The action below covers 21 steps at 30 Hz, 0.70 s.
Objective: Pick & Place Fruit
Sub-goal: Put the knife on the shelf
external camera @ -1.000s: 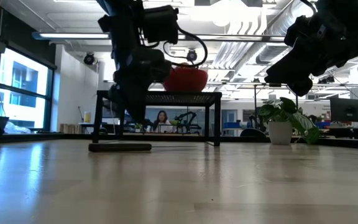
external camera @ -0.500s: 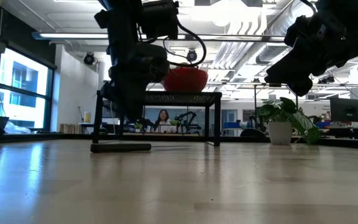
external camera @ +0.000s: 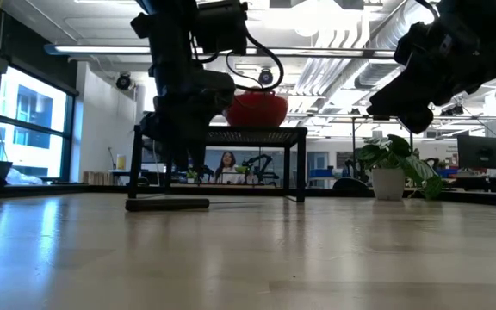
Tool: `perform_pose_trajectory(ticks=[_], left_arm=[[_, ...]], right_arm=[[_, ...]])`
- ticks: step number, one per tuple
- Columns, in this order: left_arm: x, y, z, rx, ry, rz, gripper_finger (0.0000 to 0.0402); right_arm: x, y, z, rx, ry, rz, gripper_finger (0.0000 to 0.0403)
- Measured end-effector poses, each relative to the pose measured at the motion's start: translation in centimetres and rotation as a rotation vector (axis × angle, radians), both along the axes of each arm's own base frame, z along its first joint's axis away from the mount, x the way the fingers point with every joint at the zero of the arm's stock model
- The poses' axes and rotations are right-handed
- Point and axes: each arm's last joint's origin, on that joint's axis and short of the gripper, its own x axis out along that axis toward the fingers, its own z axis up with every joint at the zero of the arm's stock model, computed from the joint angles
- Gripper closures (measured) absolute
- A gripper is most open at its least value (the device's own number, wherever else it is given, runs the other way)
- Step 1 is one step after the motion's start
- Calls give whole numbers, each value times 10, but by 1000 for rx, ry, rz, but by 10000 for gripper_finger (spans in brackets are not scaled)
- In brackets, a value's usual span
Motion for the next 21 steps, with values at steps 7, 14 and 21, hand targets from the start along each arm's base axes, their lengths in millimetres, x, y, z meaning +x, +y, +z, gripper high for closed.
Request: perform_pose_trajectory(ticks=[7,14,21], left_arm=[[0,0,0,-24,-3,98,194],[-1,0,-7,-27,-13,110,194],[-2,0,-13,-28,-23,111,194]], right_arm=[[-1,0,-3,-1,31,-3,300],[-1,0,-3,-1,31,-3,300],[-1,0,-2,-1,28,-2,300]])
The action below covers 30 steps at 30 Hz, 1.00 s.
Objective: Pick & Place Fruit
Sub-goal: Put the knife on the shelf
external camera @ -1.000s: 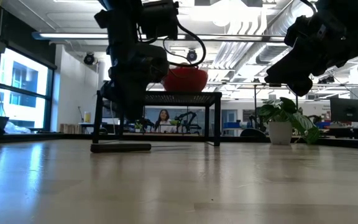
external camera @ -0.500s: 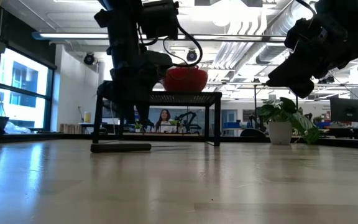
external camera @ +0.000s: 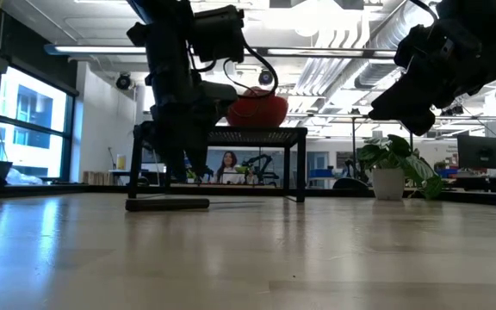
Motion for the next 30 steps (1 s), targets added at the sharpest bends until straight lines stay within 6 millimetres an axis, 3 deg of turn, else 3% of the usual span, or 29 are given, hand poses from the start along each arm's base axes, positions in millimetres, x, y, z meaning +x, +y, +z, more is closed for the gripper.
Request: perform_pose_trajectory(ticks=[25,30], left_arm=[[4,-2,1,1,-38,-7,194],[6,-3,-17,-2,34,-11,194]], right_arm=[[0,0,0,-22,1,11,300],[0,0,0,-22,1,11,300]])
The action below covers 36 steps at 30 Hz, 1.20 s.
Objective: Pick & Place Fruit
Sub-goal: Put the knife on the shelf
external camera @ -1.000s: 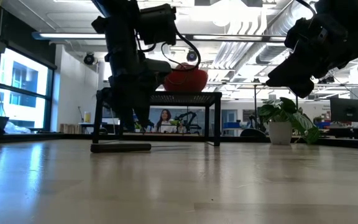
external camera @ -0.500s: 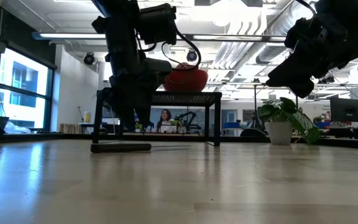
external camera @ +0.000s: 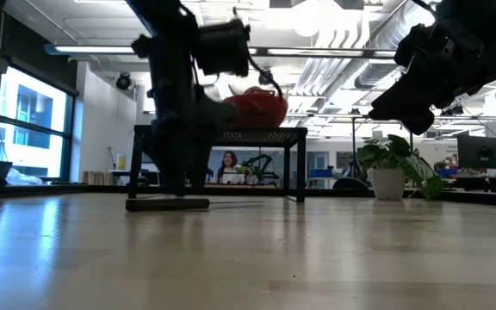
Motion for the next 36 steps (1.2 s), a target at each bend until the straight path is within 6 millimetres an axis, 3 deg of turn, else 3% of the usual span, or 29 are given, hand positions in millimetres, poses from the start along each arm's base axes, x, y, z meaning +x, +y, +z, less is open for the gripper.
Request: perform_pose_trajectory(ticks=[5,14,28,36], left_arm=[[7,-3,-20,-32,38,-46,194],[8,-4,-28,2,69,-64,199],[5,-4,-30,10,94,-85,351],[10,-6,-21,11,98,-180,352]], right_arm=[[0,0,0,0,3,1,300],[0,0,0,-1,0,-3,300],[0,0,0,-2,0,-3,300],[0,0,0,0,0,1,300]])
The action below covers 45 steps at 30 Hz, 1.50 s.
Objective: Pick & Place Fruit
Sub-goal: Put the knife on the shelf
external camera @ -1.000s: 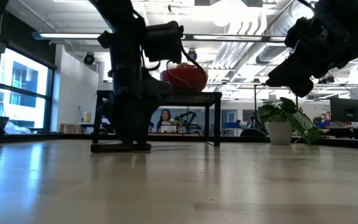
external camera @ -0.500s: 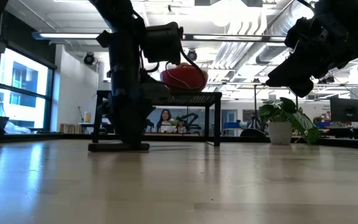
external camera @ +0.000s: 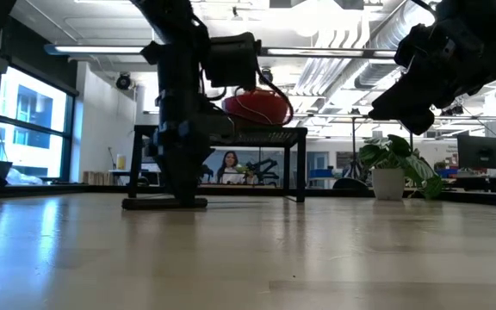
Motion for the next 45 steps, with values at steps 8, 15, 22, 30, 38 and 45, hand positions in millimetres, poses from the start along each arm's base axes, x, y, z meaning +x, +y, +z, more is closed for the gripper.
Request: perform_pose_trajectory(ticks=[8,15,22,30,38,45], left_arm=[[19,0,47,-33,-33,-126,352],[31,-1,98,-55,-97,-179,352],[24,14,177,-18,-146,-172,352],[-5,39,263,94,-286,-80,352],[-34,91,279,227,-235,146,352],[-54,144,278,291,-199,333,352]], right_arm=[[0,2,-1,38,13,78,300],[-1,3,-2,46,17,97,300],[-1,3,-2,46,18,97,300],[-1,3,-2,40,18,100,300],[-1,3,-2,40,18,100,300],[-1,3,-2,38,21,97,300]])
